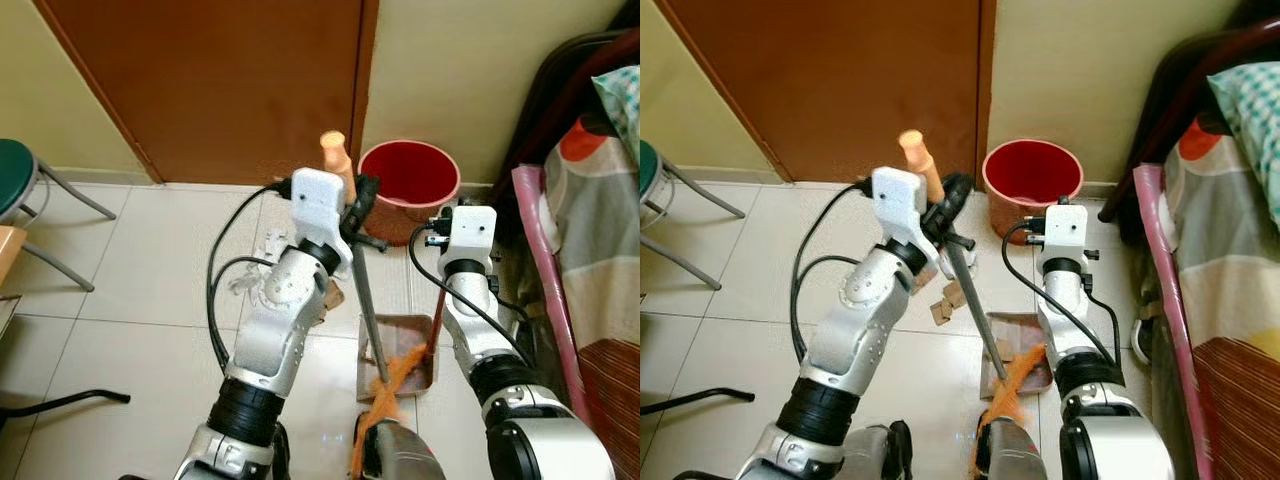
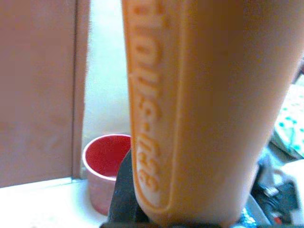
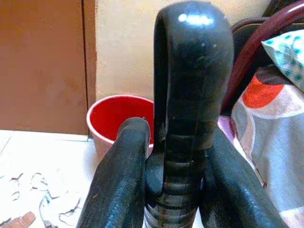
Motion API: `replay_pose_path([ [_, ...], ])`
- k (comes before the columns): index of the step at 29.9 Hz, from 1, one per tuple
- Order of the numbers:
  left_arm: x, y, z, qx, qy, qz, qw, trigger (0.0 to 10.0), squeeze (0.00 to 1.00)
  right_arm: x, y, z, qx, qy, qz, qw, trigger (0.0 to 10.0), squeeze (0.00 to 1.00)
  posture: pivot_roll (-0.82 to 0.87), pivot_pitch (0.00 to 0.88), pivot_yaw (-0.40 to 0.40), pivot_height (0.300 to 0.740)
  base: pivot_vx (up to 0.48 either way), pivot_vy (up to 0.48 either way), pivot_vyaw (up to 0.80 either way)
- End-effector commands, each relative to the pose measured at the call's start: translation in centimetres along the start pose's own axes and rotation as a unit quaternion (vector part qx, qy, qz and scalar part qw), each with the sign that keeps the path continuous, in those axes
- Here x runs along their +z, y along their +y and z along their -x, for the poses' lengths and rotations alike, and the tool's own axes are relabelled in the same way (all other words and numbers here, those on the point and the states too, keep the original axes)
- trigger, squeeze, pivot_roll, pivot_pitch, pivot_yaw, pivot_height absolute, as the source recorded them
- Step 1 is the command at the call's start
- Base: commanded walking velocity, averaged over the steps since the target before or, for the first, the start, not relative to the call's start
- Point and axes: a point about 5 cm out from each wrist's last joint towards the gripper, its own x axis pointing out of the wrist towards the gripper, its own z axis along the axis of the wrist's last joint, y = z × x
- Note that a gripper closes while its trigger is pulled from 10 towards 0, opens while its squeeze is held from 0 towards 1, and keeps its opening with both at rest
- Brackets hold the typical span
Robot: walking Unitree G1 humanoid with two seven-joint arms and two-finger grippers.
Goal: Sweep floor
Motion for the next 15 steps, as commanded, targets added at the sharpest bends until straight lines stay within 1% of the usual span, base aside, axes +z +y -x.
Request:
replay_pose_path([
  [1, 4.4, -1.9, -1.4, -0.024, -0.084, 0.047, 0.995, 10.0, 0.00, 0.1, 0.2, -0.2, 0.003, 0.000, 0.001, 1.000, 10.0, 0.00, 0.07, 0.232, 0.012, 0.740, 0.000, 0.000, 0.00],
  [3, 5.4, -1.2, -1.1, -0.015, -0.099, 0.037, 0.994, 10.0, 0.00, 0.1, 0.1, -0.2, 0.004, 0.000, 0.002, 1.000, 10.0, 0.00, 0.07, 0.232, 0.012, 0.740, 0.000, 0.000, 0.00],
  [4, 6.2, -0.4, -0.9, -0.005, -0.112, 0.025, 0.993, 10.0, 0.00, 0.1, 0.1, -0.2, 0.004, 0.000, 0.003, 1.000, 10.0, 0.00, 0.07, 0.227, 0.009, 0.740, 0.000, 0.000, 0.00],
  [7, 7.8, 1.0, -0.5, 0.014, -0.134, -0.004, 0.991, 10.0, 0.00, 0.1, 0.0, -0.3, 0.005, 0.002, 0.005, 1.000, 10.0, 0.00, 0.07, 0.219, 0.004, 0.740, 0.000, 0.000, 0.00],
  [11, 9.8, 2.5, -0.3, 0.039, -0.159, -0.022, 0.986, 10.0, 0.00, -0.1, -0.2, -0.3, 0.016, 0.004, 0.006, 1.000, 10.0, 0.00, 0.08, 0.198, -0.007, 0.740, 0.000, 0.000, 0.00],
  [12, 10.6, 2.9, -0.2, 0.046, -0.168, -0.029, 0.984, 10.0, 0.00, -0.1, -0.4, -0.3, 0.016, 0.006, 0.009, 1.000, 10.0, 0.00, 0.08, 0.190, -0.010, 0.740, 0.000, 0.000, 0.00],
  [15, 11.4, 3.4, -0.1, 0.057, -0.177, -0.033, 0.982, 10.0, 0.00, -0.1, -0.5, -0.4, 0.016, 0.007, 0.007, 1.000, 10.0, 0.00, 0.08, 0.172, -0.015, 0.740, 0.000, 0.000, 0.00],
])
